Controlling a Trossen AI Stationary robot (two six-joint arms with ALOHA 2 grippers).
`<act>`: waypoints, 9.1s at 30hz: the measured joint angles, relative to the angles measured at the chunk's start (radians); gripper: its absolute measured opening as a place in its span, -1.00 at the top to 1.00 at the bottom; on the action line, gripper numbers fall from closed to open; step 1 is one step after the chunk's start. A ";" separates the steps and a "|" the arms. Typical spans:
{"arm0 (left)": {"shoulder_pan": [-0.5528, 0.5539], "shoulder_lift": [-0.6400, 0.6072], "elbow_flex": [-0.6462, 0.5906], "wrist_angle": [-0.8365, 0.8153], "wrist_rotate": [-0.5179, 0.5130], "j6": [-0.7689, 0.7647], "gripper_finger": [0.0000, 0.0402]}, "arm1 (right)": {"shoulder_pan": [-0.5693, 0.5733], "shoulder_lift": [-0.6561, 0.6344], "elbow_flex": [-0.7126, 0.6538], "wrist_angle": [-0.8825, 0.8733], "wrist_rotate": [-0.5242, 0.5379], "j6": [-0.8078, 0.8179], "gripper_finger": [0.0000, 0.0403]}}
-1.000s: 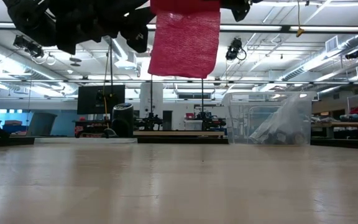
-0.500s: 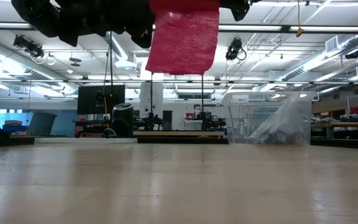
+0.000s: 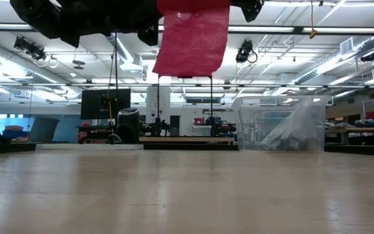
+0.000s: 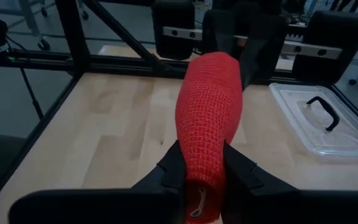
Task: Roll bandage
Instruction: Roll the red bandage
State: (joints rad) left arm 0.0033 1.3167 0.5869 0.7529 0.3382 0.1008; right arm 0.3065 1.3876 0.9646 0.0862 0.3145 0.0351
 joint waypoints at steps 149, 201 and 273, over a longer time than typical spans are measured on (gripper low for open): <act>-0.156 0.204 -0.002 0.210 -0.336 0.015 1.00 | -0.024 -0.130 -0.309 0.682 0.169 0.250 0.24; -0.156 0.204 0.000 0.194 -0.255 -0.089 1.00 | 0.080 -0.134 -0.310 0.607 -0.047 0.248 0.24; -0.156 0.204 0.000 0.133 -0.279 -0.001 1.00 | -0.048 0.146 0.311 -0.510 -0.214 0.222 0.96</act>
State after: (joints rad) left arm -0.1524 1.5208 0.5873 0.8860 0.0596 0.1001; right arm 0.2588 1.5337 1.2755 -0.4236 0.1009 0.2569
